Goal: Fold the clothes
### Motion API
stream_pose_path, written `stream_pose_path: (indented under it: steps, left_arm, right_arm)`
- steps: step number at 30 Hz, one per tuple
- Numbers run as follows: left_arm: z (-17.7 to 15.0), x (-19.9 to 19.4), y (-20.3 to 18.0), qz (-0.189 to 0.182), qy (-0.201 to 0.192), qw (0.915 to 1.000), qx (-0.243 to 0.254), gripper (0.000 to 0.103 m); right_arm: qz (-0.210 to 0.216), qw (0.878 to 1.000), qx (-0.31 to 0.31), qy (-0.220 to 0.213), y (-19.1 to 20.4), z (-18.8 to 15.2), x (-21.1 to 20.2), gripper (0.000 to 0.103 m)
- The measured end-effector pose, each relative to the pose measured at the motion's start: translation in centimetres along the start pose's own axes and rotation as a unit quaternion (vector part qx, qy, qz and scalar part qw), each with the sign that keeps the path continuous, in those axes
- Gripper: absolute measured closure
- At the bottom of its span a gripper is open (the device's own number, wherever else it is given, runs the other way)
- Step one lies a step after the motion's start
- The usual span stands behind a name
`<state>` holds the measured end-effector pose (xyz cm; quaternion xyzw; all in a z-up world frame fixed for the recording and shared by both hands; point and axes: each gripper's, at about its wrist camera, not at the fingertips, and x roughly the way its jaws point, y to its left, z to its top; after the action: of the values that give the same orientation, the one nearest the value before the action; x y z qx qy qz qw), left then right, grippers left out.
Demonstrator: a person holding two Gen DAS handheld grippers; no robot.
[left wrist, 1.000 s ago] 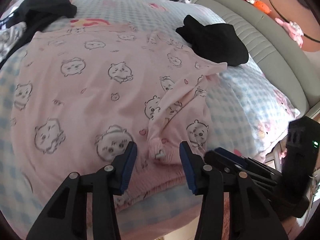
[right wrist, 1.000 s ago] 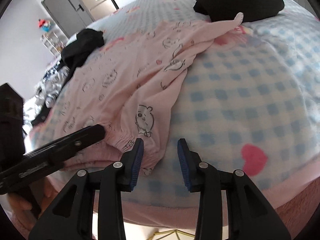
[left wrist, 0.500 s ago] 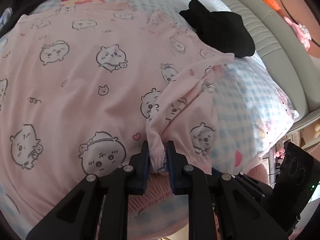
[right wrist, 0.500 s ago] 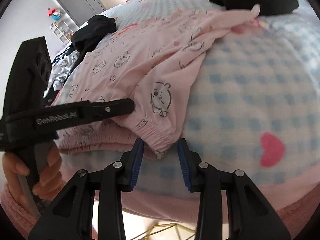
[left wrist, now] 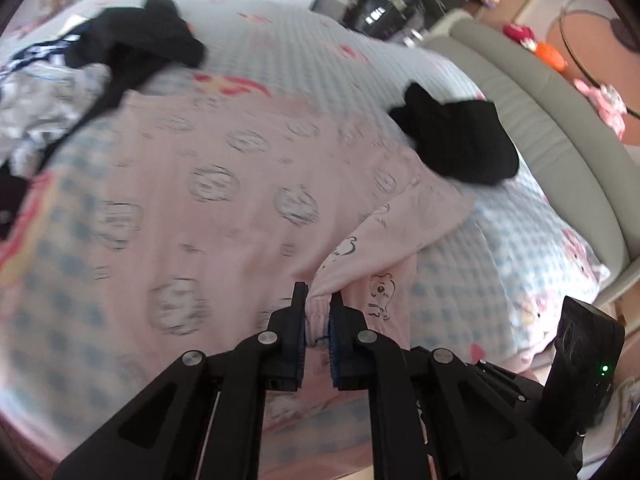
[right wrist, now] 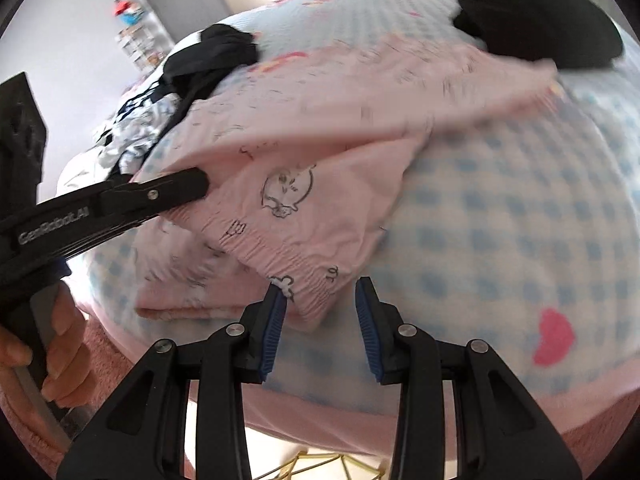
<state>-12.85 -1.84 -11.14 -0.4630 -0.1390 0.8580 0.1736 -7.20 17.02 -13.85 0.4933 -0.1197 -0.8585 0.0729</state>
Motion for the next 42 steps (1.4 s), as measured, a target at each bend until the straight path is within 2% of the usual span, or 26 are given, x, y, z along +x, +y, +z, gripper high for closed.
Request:
stream_pose_path:
  steps: [5,9,13,15,19,21,25,27,30,32,34,35,37,42]
  left_arm:
    - [-0.9,-1.8,3.7,0.019,-0.013,0.9988,-0.042,0.094]
    - [-2.0,-3.1,6.2,0.019,-0.018,0.9969,-0.074,0.094]
    - [-3.4,-3.2,7.2,-0.009,-0.004,0.9947,-0.103,0.094]
    - [-4.1,-2.8,7.2,-0.006,0.004,0.9945,-0.105,0.094]
    - [-5.1,-2.3,8.0,-0.02,0.018,0.9913,-0.128,0.094]
    - [-5.5,-1.9,8.3,-0.017,0.027,0.991,-0.13,0.094]
    - [-6.0,-2.0,8.7,-0.035,0.035,0.9874,-0.15,0.094]
    - [-5.9,-2.2,8.5,-0.035,0.034,0.9876,-0.149,0.094]
    - [-5.9,-1.8,8.4,-0.032,0.04,0.9875,-0.149,0.094]
    - [-6.3,-1.1,9.0,-0.028,0.051,0.9854,-0.16,0.09]
    - [-6.6,-0.7,9.6,-0.029,0.061,0.983,-0.171,0.086]
    - [-6.6,-0.8,9.7,-0.031,0.061,0.983,-0.17,0.085]
    - [-6.6,-1.0,9.8,-0.034,0.06,0.9833,-0.168,0.073]
    - [-6.5,-0.4,9.7,-0.041,0.068,0.983,-0.166,0.066]
  right_arm:
    - [-0.046,0.998,-0.028,0.018,1.5,-0.6,1.4,0.063]
    - [-0.042,0.998,-0.028,0.023,1.4,-1.1,1.4,0.058]
    - [-0.059,0.998,-0.025,-0.004,1.6,-1.0,0.3,0.052]
    - [-0.055,0.998,-0.018,-0.008,1.6,-0.9,0.4,0.052]
    - [-0.043,0.999,-0.012,0.03,1.2,-1.1,1.5,0.053]
    - [-0.017,0.999,-0.006,0.036,0.9,-1.5,1.0,0.053]
    - [0.027,1.0,0.008,0.008,0.4,-1.1,-1.3,0.052]
    - [0.029,0.999,0.013,-0.006,0.5,-0.4,-1.5,0.052]
    - [0.027,1.0,0.011,0.01,1.0,0.7,0.4,0.052]
    - [0.032,0.999,0.011,0.03,1.1,1.0,2.2,0.052]
    - [0.016,0.998,0.013,0.064,1.2,0.8,4.2,0.052]
    - [0.015,0.998,0.015,0.062,1.2,0.6,4.3,0.052]
    - [0.02,0.998,0.017,0.056,1.2,0.3,4.2,0.052]
    - [0.058,0.997,0.015,0.057,1.1,0.7,4.7,0.052]
